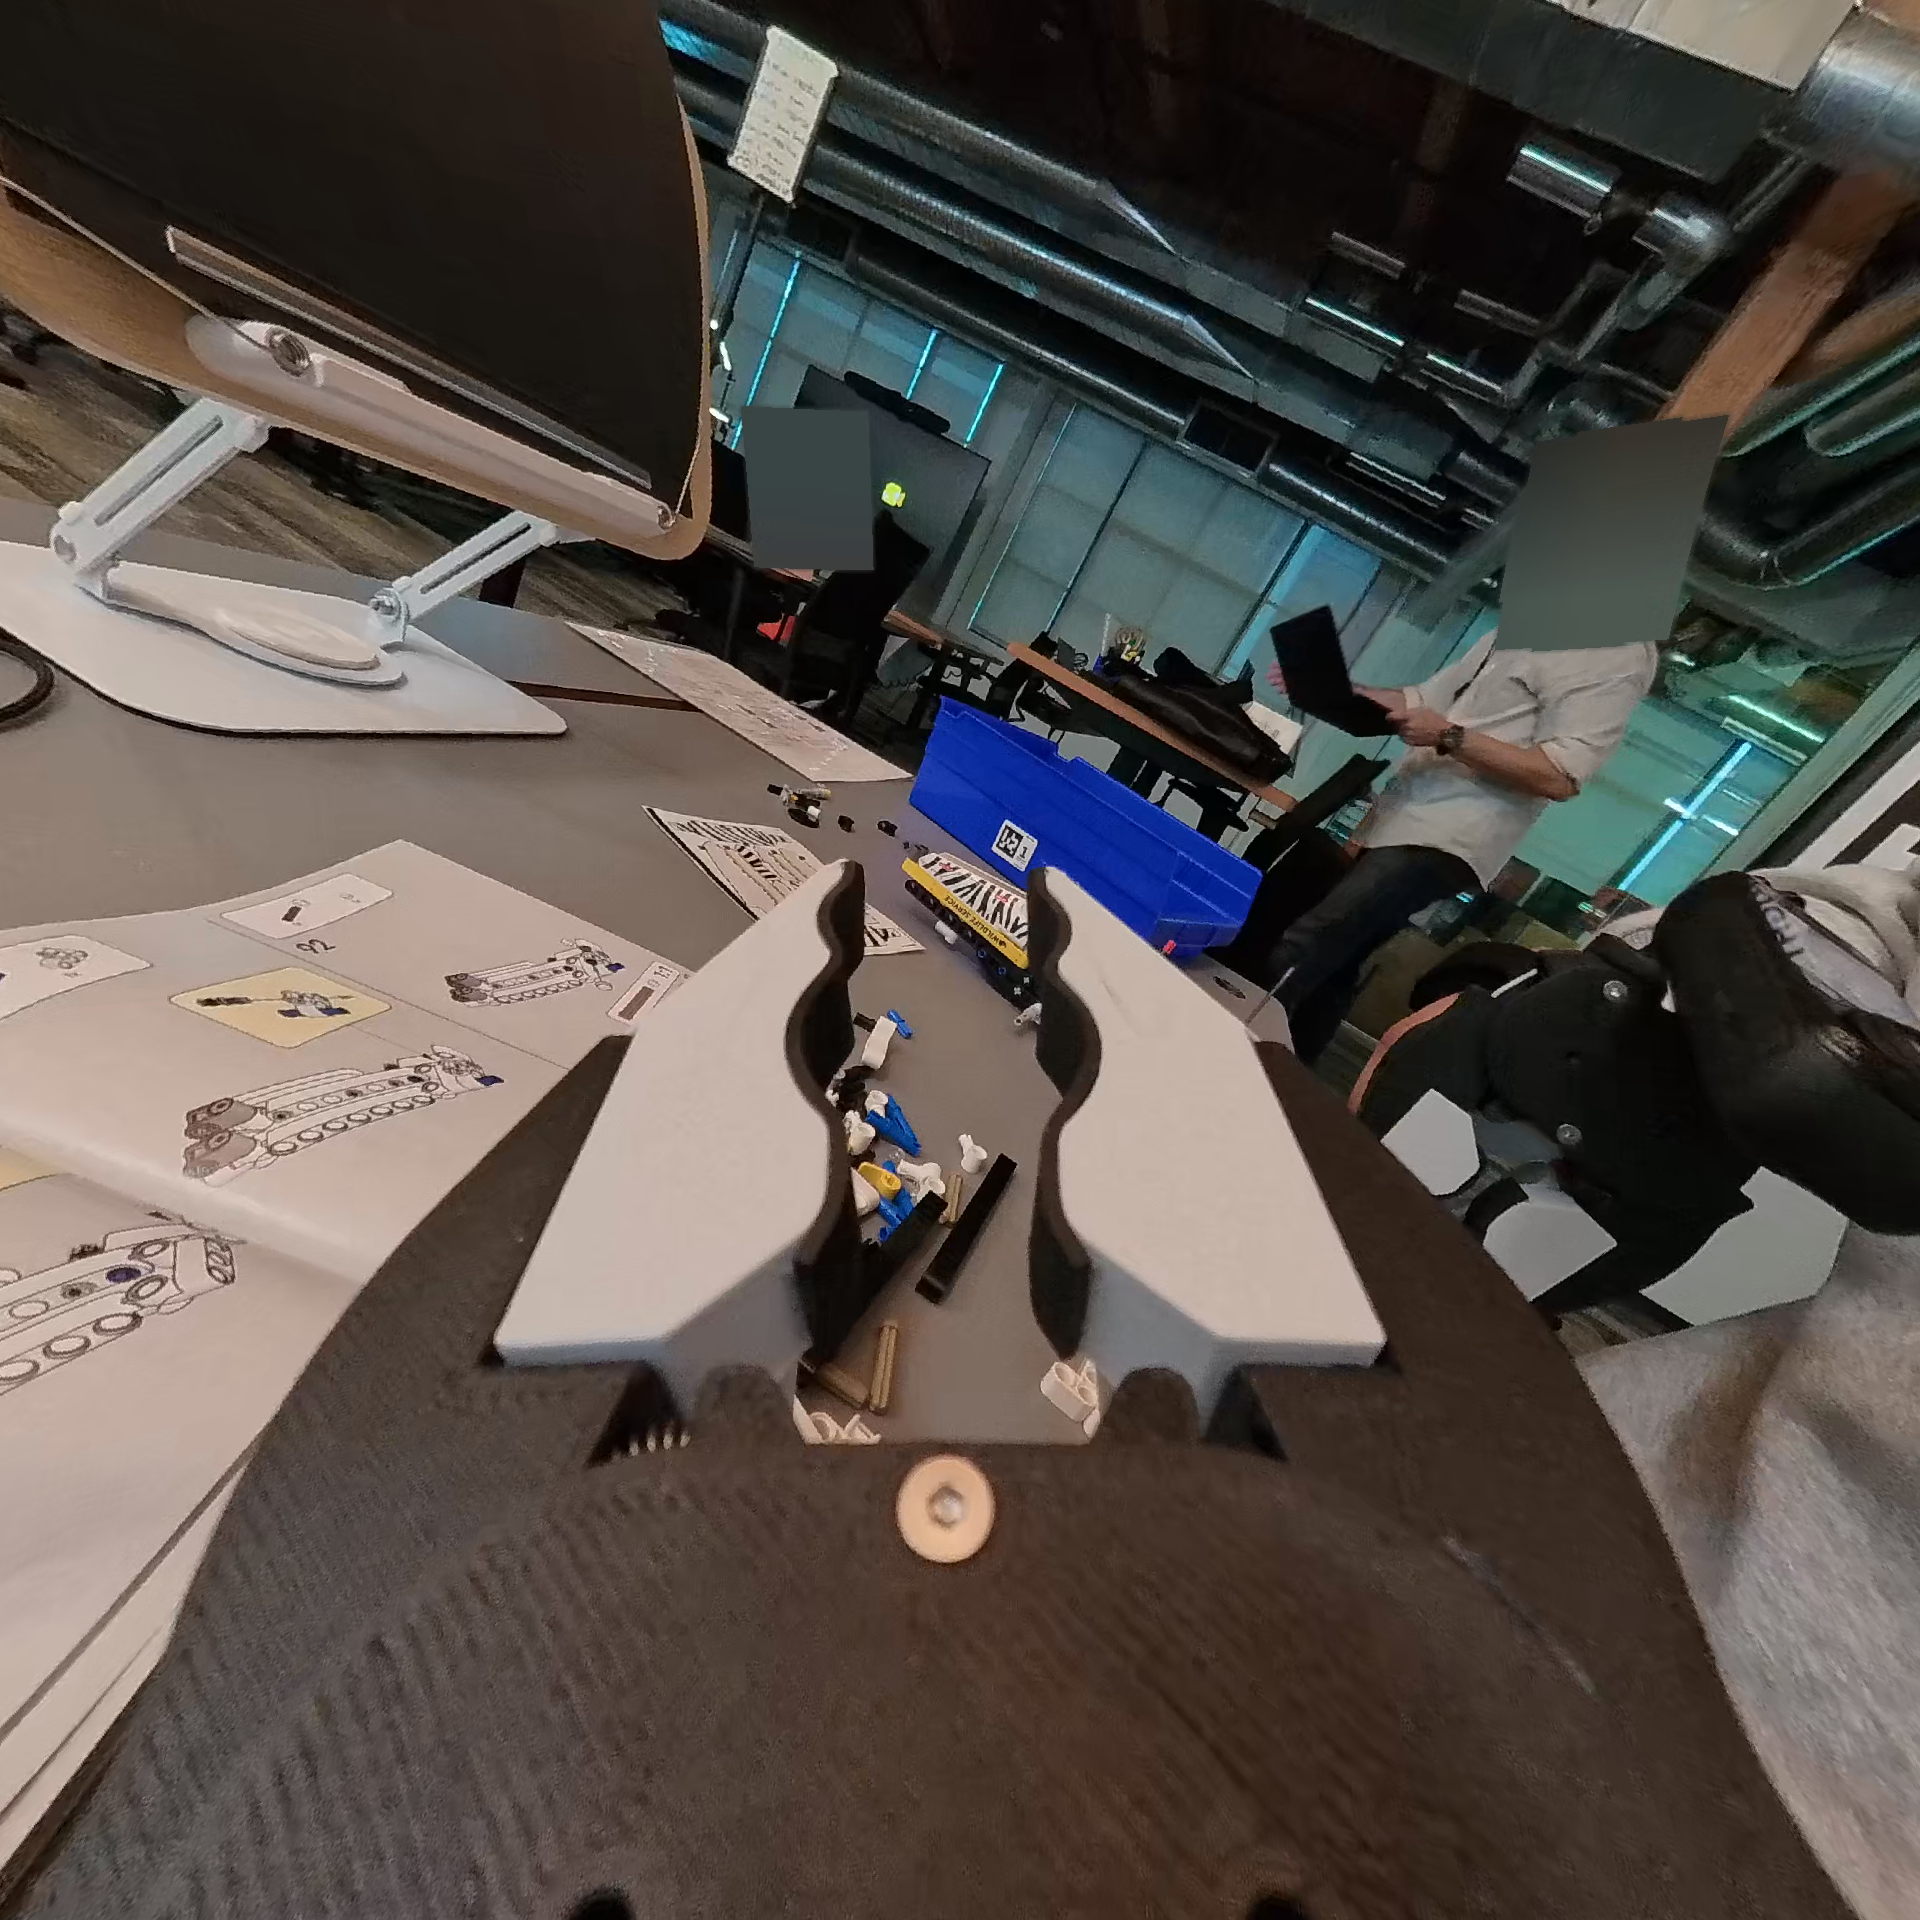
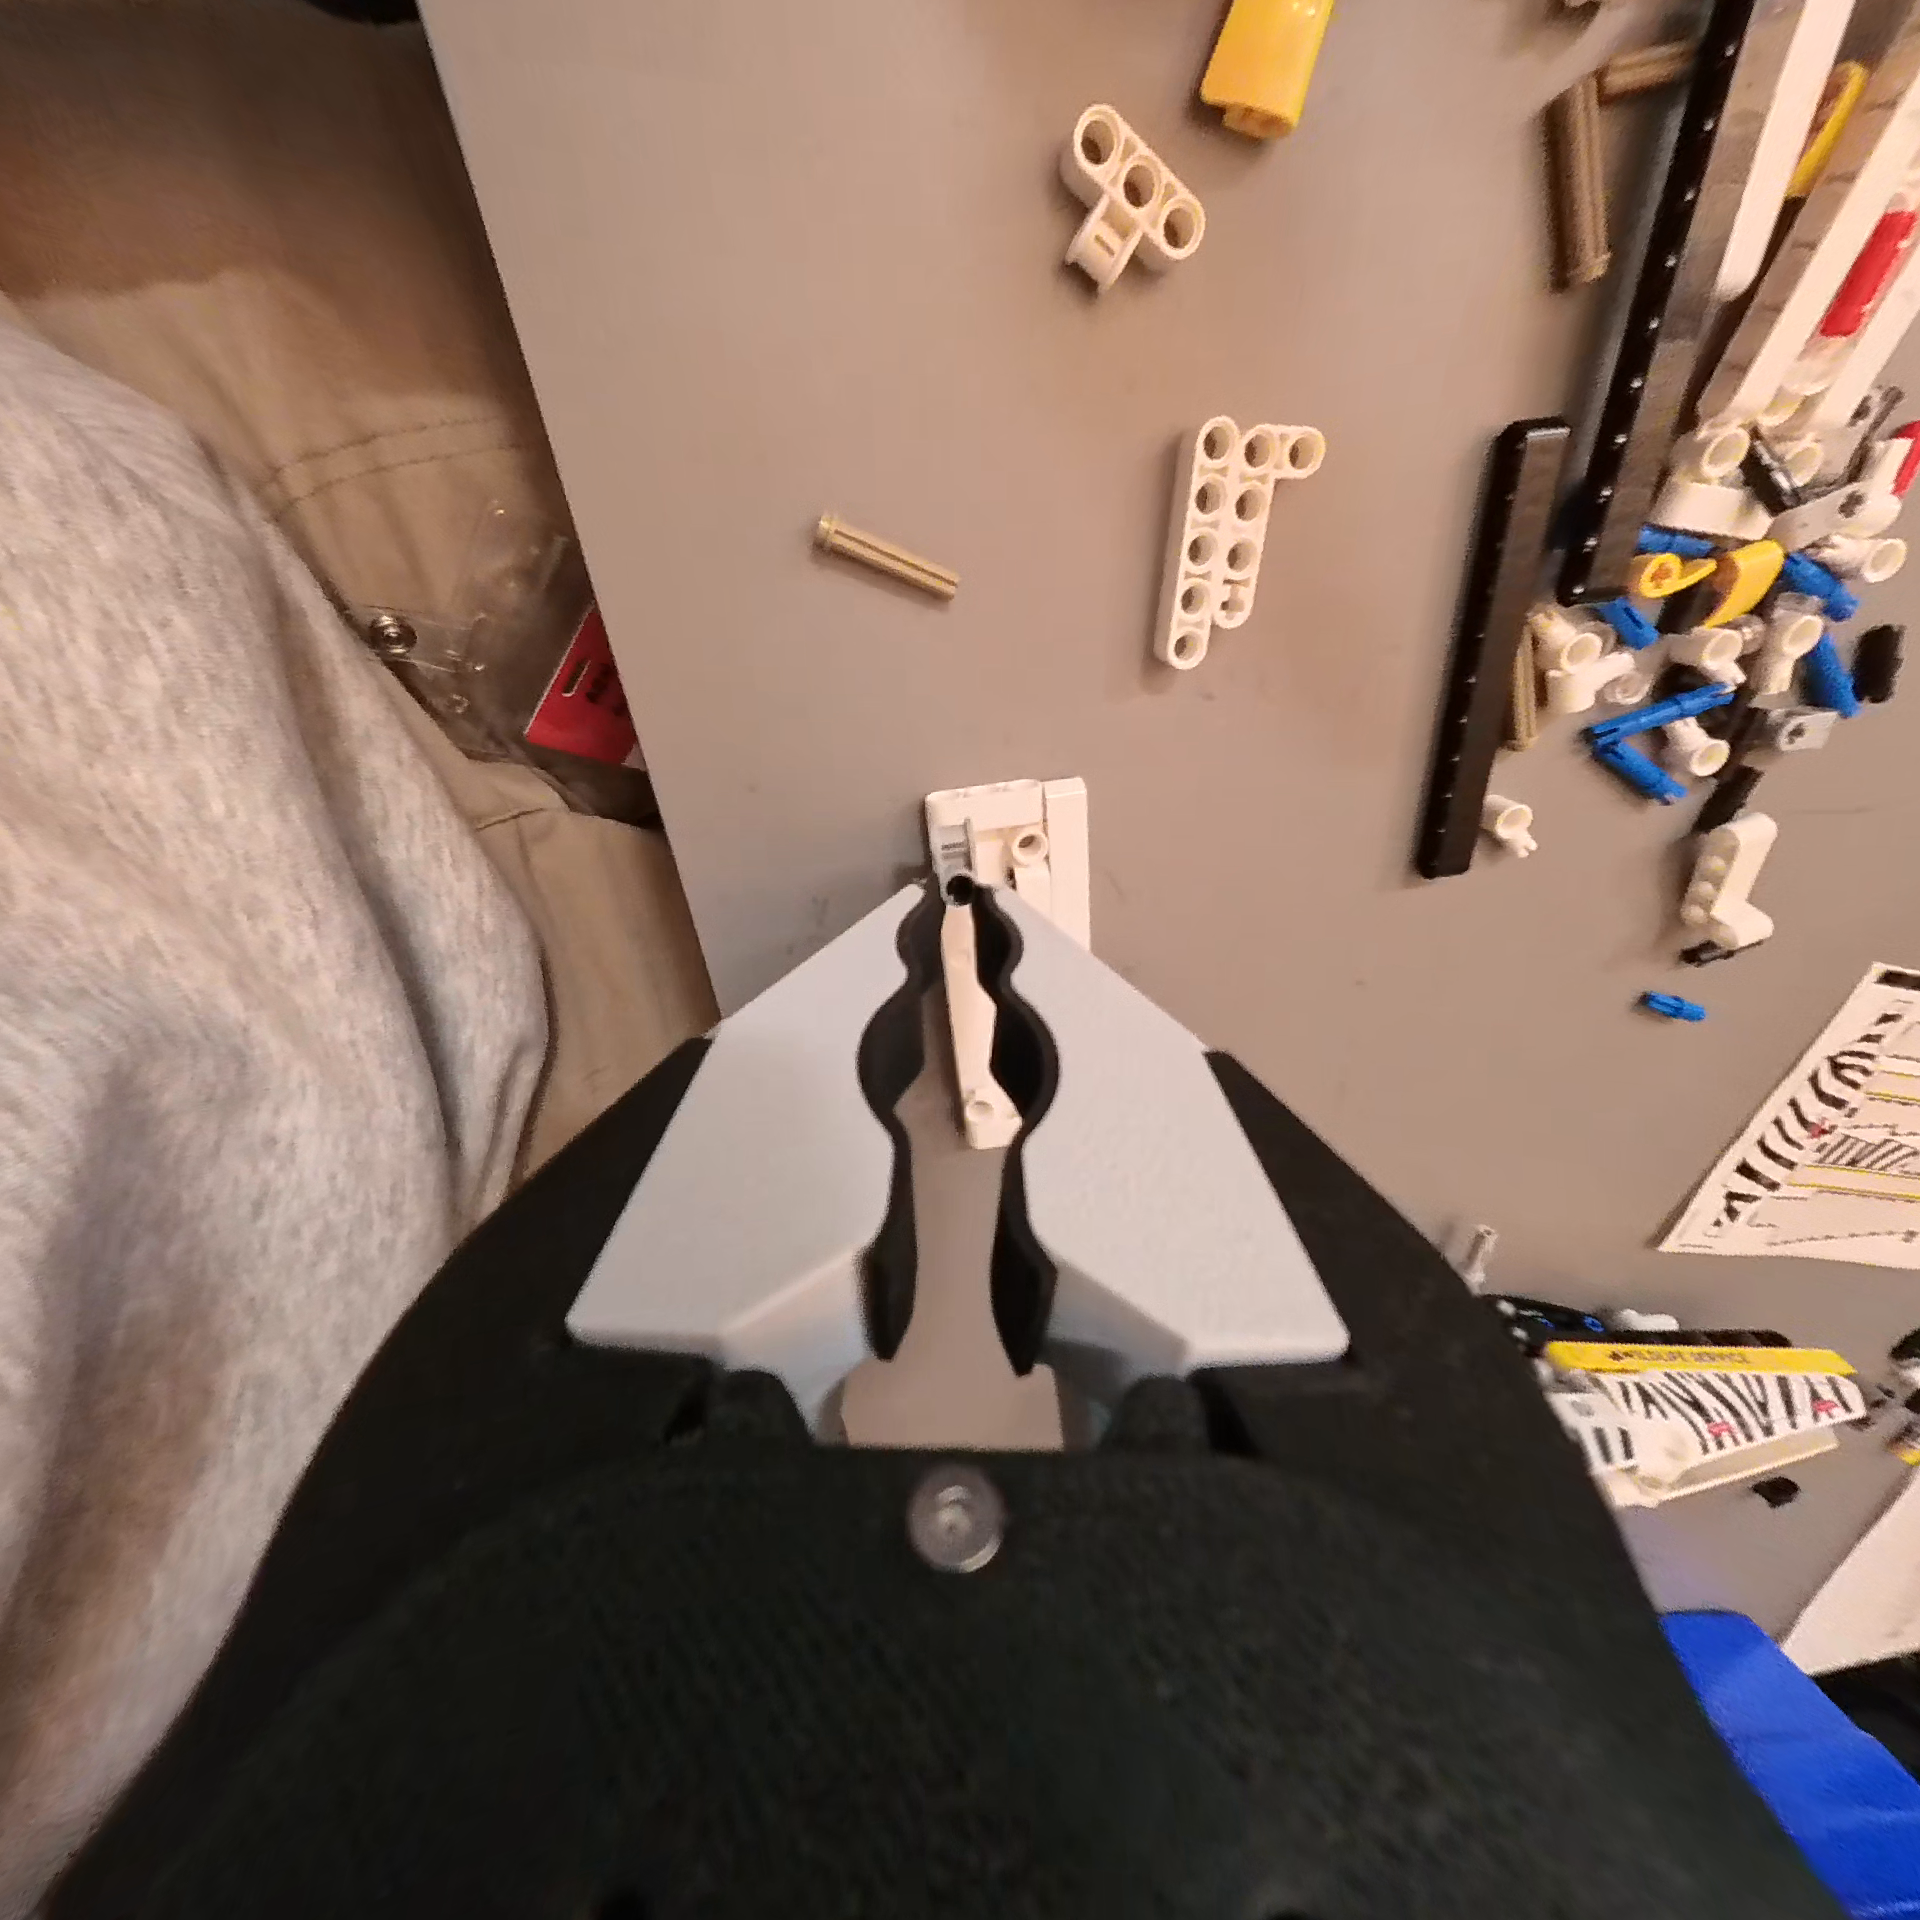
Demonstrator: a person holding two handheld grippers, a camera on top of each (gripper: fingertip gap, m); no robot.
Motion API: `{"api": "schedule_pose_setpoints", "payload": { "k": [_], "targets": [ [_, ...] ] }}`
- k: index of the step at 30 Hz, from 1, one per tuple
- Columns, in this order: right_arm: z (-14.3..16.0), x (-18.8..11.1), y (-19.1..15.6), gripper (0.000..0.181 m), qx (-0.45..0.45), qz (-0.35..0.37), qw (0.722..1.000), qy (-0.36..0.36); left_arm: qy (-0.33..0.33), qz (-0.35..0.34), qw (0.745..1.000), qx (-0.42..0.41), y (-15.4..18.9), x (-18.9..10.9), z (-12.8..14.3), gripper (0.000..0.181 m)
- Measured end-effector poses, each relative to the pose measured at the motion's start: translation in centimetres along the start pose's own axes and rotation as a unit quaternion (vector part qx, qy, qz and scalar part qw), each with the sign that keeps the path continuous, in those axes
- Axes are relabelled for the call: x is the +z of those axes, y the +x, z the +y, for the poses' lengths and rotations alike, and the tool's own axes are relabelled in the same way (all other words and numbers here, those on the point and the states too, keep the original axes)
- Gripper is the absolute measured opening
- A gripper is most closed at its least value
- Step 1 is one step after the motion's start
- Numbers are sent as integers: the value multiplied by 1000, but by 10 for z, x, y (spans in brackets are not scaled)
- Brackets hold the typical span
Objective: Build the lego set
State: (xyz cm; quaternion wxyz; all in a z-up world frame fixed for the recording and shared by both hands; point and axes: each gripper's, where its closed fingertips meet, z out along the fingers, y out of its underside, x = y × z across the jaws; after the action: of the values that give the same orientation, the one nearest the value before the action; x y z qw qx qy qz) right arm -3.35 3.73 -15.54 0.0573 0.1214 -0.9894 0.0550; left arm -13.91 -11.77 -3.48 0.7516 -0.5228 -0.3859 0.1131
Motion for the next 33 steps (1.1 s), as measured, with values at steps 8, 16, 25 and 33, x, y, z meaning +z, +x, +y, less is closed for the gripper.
{"api": "schedule_pose_setpoints", "payload": {
  "k": [8,16,25,33],
  "targets": [
    [0,0,0,4,17,-10,1000,-1,0,0,1000,-1,0,0,0,31],
    [-1,-1,0,4,32,-19,999,-6,-1,1,1000,-2,0,0,0,31],
    [3,8,-4,0,36,-23,999,-18,-1,0,1000,-2,0,0,0,31],
    [-4,-10,10,0,46,15,999,23,2,4,1000,-6,0,0,-1,31]
  ]
}}
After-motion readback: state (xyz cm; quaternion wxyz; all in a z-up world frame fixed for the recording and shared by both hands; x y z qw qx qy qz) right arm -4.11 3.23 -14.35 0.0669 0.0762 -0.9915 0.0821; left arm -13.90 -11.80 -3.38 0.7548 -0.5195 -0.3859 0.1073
